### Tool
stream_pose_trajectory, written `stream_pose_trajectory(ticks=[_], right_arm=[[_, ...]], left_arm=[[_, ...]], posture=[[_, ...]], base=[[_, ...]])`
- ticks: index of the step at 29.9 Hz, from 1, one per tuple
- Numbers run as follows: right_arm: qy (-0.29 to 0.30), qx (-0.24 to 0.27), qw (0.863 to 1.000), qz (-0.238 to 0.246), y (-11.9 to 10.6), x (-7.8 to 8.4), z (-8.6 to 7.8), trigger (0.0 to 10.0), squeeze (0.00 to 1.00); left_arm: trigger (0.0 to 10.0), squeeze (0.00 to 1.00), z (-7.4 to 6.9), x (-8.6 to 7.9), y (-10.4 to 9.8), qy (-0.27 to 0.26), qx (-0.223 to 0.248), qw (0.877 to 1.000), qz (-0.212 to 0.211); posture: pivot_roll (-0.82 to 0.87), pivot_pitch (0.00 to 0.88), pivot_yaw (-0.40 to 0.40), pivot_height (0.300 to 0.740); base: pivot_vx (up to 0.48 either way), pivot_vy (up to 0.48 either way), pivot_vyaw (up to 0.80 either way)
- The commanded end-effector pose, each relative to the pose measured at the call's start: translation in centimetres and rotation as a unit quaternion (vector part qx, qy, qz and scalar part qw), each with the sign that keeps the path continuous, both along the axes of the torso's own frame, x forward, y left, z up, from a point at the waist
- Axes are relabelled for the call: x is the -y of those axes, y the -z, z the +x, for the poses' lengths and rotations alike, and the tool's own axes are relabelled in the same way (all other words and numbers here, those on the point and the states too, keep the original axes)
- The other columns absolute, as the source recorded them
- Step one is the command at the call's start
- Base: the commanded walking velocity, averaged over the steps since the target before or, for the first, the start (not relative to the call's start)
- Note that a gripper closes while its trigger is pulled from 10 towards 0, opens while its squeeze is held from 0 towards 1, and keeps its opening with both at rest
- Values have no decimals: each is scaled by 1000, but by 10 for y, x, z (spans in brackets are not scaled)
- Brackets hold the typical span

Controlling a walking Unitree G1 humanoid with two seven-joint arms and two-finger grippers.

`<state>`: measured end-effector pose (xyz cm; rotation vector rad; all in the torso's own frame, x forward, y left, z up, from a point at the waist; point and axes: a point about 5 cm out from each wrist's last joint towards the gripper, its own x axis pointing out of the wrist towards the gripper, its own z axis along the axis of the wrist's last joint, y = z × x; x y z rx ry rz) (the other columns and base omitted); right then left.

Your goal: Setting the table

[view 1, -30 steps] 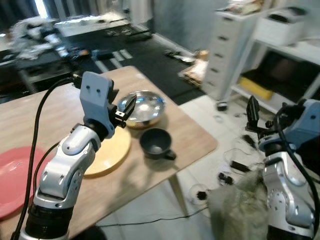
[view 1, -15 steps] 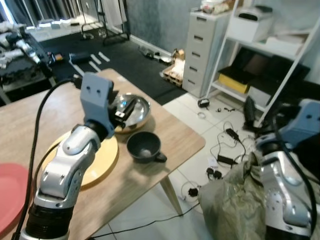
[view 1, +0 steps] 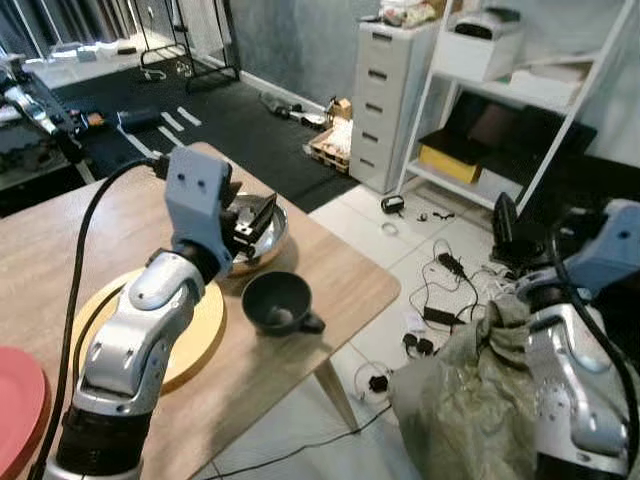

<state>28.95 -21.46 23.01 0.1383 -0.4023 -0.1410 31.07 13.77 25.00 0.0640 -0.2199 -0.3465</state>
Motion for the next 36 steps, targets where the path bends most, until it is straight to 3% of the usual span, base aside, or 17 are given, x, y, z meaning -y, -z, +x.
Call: stream_pose_trajectory(ticks=[1, 8, 11, 28, 36], right_arm=[[-4, -2, 1000, 3, 1, -1, 0, 10000, 0], [-2, -3, 1000, 2, 1, 0, 0, 10000, 0], [11, -9, 1000, -26, 2, 1, 0, 10000, 0], [11, -11, 1000, -17, 4, 2, 1, 10000, 0], [8, -13, 1000, -7, 5, 2, 1, 10000, 0]], left_arm=[[10000, 0, 0, -3, 1, -6, 0, 1000, 5], [10000, 0, 0, -3, 2, -6, -1, 1000, 4], [10000, 0, 0, -3, 2, -6, -1, 1000, 4], [10000, 0, 0, -3, 2, -7, -2, 1000, 4], [10000, 0, 0, -3, 2, -7, -3, 1000, 3]], posture=[[-74, 0, 114, 740], [-74, 0, 115, 740], [-74, 0, 115, 740], [-73, 0, 114, 740], [-74, 0, 113, 740]], base=[[0, 0, -800], [0, 0, -114], [0, 0, -267], [0, 0, 0], [0, 0, -719]])
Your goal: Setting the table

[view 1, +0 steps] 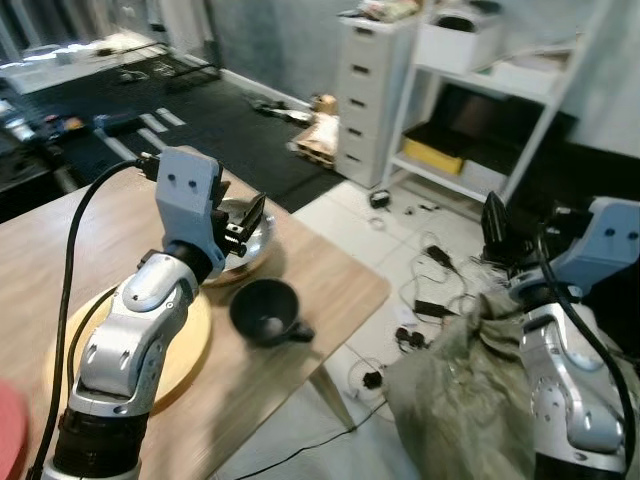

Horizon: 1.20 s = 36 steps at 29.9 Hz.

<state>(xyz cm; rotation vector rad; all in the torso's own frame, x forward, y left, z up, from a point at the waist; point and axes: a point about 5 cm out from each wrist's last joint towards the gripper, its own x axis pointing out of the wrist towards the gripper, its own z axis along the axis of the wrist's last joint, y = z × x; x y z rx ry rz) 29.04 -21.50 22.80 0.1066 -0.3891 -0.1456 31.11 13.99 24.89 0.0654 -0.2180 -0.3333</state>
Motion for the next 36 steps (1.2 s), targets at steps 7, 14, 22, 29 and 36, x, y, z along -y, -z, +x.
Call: stream_pose_trajectory(ticks=[7, 14, 22, 29, 36], right_arm=[[4, -4, 1000, 7, 2, 2, 0, 10000, 0], [6, -4, 1000, 7, 2, 2, 0, 10000, 0], [7, -5, 1000, 5, 1, 3, 0, 10000, 0], [8, -5, 1000, 5, 1, 3, 0, 10000, 0], [9, -5, 1000, 4, 1, 3, 0, 10000, 0]], left_arm=[[10000, 0, -1, 0, 2, 0, -3, 1000, 3], [10000, 0, 0, 0, 2, 1, -3, 1000, 2], [10000, 0, 0, 1, 2, 2, -2, 1000, 2], [10000, 0, 1, 1, 2, 2, -2, 1000, 1], [10000, 0, 1, 1, 2, 3, -1, 1000, 1]], posture=[[-75, 0, 113, 740], [-77, 0, 115, 740], [-79, 0, 115, 740], [-80, 0, 115, 740], [-80, 0, 115, 740]], base=[[0, 0, -800], [0, 0, -800], [0, 0, -800], [0, 0, -800], [0, 0, -800]])
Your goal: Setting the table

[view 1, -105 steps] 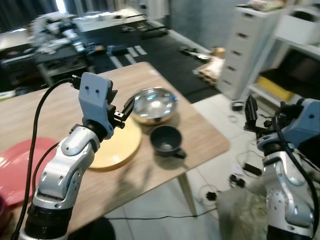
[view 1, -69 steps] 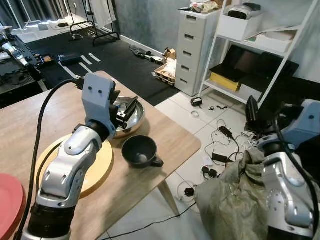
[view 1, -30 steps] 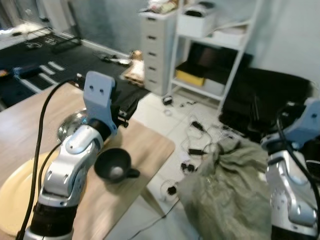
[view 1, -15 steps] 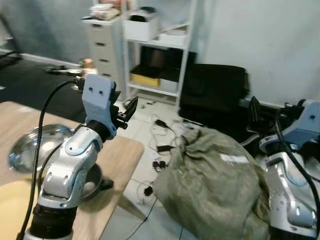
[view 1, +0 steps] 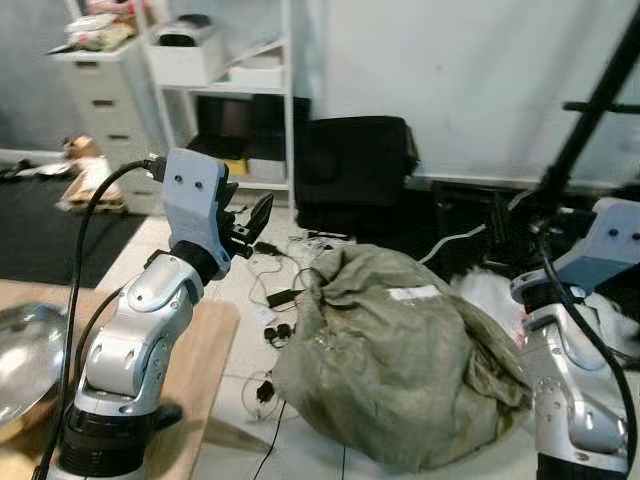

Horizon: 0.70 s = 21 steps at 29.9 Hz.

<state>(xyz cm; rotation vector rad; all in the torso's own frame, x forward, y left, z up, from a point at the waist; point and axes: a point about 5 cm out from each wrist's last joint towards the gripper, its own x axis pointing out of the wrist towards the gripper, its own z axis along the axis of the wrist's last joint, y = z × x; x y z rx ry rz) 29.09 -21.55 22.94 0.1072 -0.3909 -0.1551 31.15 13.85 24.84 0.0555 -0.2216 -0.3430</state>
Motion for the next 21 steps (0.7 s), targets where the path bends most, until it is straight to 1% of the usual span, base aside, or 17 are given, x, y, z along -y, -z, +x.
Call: stream_pose_trajectory(ticks=[1, 21], right_arm=[[5, -5, 1000, 3, 3, 2, -1, 10000, 0], [5, -6, 1000, 0, 2, 3, -1, 10000, 0]], left_arm=[[10000, 0, 0, -1, 1, -2, -2, 1000, 5], [10000, 0, 1, 0, 2, 2, -2, 1000, 4]], posture=[[-80, 0, 115, 740], [-83, 0, 118, 740]], base=[[0, 0, -800], [0, 0, -800]])
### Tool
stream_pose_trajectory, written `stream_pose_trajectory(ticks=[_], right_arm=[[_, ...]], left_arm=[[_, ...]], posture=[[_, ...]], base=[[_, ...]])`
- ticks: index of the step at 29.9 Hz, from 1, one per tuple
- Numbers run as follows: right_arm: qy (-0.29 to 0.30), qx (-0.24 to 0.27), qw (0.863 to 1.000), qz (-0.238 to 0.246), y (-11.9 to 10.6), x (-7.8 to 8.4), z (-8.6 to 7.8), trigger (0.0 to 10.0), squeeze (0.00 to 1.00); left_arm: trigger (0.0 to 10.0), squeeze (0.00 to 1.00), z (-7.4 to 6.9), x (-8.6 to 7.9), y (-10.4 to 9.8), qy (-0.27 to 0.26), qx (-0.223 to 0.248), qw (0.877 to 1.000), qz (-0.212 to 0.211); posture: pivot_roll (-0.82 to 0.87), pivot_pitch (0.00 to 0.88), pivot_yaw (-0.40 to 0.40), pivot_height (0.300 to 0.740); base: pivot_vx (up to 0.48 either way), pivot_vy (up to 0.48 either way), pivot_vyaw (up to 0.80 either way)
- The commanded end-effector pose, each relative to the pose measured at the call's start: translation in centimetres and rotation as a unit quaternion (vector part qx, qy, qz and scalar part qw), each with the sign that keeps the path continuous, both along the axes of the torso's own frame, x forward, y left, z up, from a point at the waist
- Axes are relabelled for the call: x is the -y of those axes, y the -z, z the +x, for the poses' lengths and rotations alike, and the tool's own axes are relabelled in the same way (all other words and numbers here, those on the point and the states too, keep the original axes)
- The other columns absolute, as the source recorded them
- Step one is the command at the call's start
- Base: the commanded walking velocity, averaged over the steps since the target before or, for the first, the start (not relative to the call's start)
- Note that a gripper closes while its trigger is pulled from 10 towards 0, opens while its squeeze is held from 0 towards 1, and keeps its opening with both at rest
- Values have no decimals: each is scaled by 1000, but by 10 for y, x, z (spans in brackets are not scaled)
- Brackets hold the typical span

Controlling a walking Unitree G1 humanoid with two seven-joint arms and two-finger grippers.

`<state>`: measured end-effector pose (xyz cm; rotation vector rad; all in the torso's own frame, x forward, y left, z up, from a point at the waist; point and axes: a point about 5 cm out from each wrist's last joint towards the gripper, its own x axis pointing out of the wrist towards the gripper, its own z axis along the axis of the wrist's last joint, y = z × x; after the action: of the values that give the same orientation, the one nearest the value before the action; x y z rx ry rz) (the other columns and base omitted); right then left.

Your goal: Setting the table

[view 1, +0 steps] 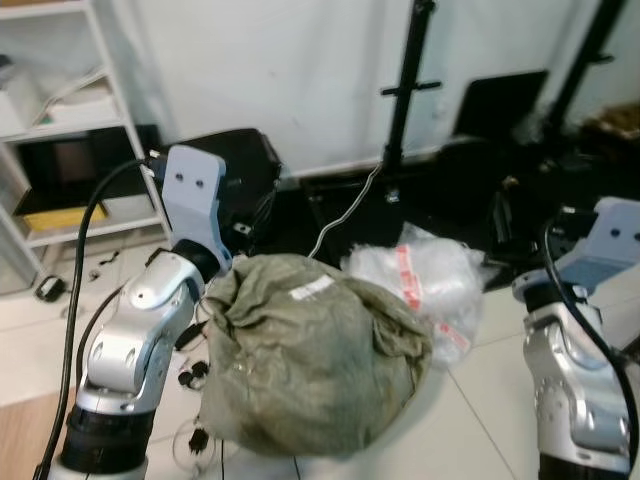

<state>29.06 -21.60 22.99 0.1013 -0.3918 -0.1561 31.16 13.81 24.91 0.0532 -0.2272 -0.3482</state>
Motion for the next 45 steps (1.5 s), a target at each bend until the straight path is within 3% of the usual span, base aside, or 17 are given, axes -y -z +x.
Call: stream_pose_trajectory(ticks=[1, 34, 45], right_arm=[[4, -6, 1000, 3, 3, 2, -1, 10000, 0], [8, -8, 1000, -1, 2, 4, 0, 10000, 0], [11, -9, 1000, -3, 2, 5, -1, 10000, 0]], left_arm=[[10000, 0, 1, 0, 2, -1, -4, 1000, 6], [10000, 0, 2, 2, 3, 2, -5, 1000, 2], [10000, 0, 0, 6, -3, 33, -22, 996, -74]], posture=[[-84, 0, 118, 740], [-90, 0, 116, 740], [-93, 0, 116, 740]], base=[[0, 0, -800], [0, 0, -800], [0, 0, -800]])
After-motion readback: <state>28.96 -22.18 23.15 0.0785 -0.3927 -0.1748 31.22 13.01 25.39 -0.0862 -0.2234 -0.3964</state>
